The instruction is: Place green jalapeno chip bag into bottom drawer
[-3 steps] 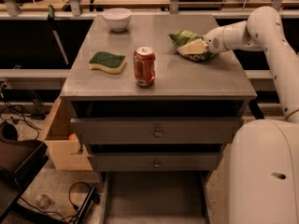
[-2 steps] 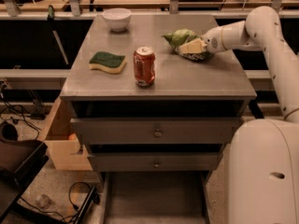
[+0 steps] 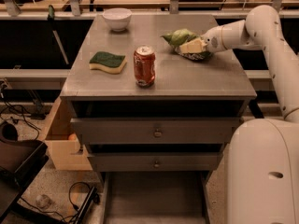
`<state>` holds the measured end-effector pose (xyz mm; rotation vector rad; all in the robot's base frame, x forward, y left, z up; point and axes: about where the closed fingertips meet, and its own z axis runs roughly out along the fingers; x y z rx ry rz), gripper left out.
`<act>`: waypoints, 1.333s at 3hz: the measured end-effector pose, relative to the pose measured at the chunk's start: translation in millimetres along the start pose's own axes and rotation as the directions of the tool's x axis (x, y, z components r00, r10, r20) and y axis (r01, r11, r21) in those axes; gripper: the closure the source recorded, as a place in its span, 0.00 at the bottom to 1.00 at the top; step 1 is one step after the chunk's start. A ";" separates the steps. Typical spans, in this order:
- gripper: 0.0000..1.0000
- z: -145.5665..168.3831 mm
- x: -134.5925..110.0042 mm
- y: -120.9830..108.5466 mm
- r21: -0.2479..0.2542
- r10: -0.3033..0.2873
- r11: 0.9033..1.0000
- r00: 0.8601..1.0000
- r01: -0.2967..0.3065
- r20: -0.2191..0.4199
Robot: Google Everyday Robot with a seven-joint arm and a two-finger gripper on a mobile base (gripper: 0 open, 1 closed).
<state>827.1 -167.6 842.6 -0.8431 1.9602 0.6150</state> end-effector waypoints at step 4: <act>1.00 -0.3 -0.7 0.2 0.000 0.000 1.000 1.000 0.000 0.000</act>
Offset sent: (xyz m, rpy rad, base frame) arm -0.2197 -0.1347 0.1425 -0.1265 -0.3654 -0.3508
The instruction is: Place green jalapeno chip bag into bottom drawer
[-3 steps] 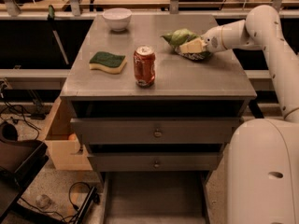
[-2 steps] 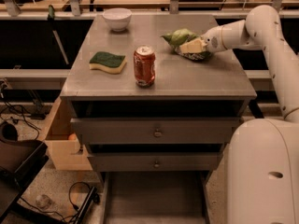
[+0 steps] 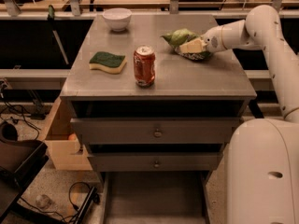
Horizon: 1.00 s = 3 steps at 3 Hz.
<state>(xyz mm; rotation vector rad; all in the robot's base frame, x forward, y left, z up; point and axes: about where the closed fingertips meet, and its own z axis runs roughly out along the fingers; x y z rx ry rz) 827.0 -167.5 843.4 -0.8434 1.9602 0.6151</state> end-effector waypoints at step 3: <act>1.00 -0.2 -0.1 0.0 0.000 0.000 1.000 1.000 0.000 0.000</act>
Offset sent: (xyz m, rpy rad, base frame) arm -0.1097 -0.0530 0.1876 -0.2829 -0.2540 -0.1445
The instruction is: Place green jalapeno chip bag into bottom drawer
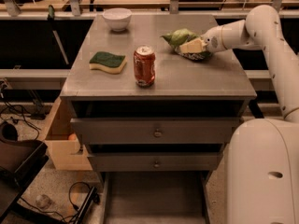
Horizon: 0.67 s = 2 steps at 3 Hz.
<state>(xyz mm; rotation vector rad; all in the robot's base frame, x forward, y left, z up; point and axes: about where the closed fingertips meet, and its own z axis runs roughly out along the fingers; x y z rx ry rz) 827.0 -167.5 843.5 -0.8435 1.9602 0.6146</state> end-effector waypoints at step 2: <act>1.00 0.1 -0.3 0.2 0.000 0.000 1.000 1.000 0.000 0.000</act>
Offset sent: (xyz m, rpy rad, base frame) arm -0.1741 -0.0154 0.2720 -0.6032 -0.3786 -0.2252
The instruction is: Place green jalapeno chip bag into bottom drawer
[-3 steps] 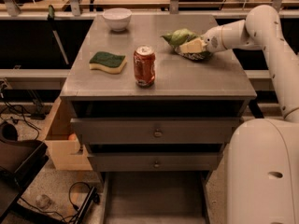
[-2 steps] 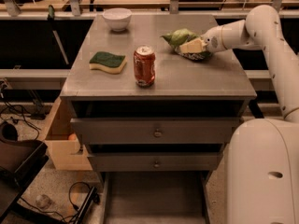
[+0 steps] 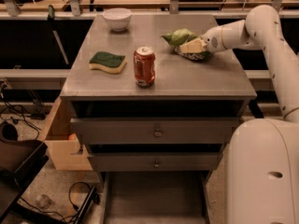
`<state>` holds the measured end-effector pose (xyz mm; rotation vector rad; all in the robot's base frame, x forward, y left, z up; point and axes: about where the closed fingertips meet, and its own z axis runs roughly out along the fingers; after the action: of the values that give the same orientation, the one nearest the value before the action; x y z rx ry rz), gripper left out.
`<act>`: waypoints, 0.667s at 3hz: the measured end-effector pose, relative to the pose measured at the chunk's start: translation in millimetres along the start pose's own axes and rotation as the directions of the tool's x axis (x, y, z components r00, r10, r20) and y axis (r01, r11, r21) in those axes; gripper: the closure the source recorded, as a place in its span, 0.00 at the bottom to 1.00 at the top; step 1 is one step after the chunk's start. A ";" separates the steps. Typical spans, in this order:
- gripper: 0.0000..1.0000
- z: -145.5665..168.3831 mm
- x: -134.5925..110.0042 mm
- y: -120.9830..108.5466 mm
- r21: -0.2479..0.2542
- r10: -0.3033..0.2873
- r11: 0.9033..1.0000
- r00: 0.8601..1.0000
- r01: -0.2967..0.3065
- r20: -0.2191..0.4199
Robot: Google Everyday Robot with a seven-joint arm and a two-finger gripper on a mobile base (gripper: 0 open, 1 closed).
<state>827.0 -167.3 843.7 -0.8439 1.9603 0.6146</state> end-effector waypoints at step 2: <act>1.00 0.0 -0.2 0.0 0.000 0.000 1.000 1.000 0.000 0.000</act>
Offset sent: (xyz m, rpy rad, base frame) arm -0.0066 -0.0106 0.1051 -0.1716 -0.1707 -0.0581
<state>827.0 -167.2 843.9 -0.8441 1.9601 0.6141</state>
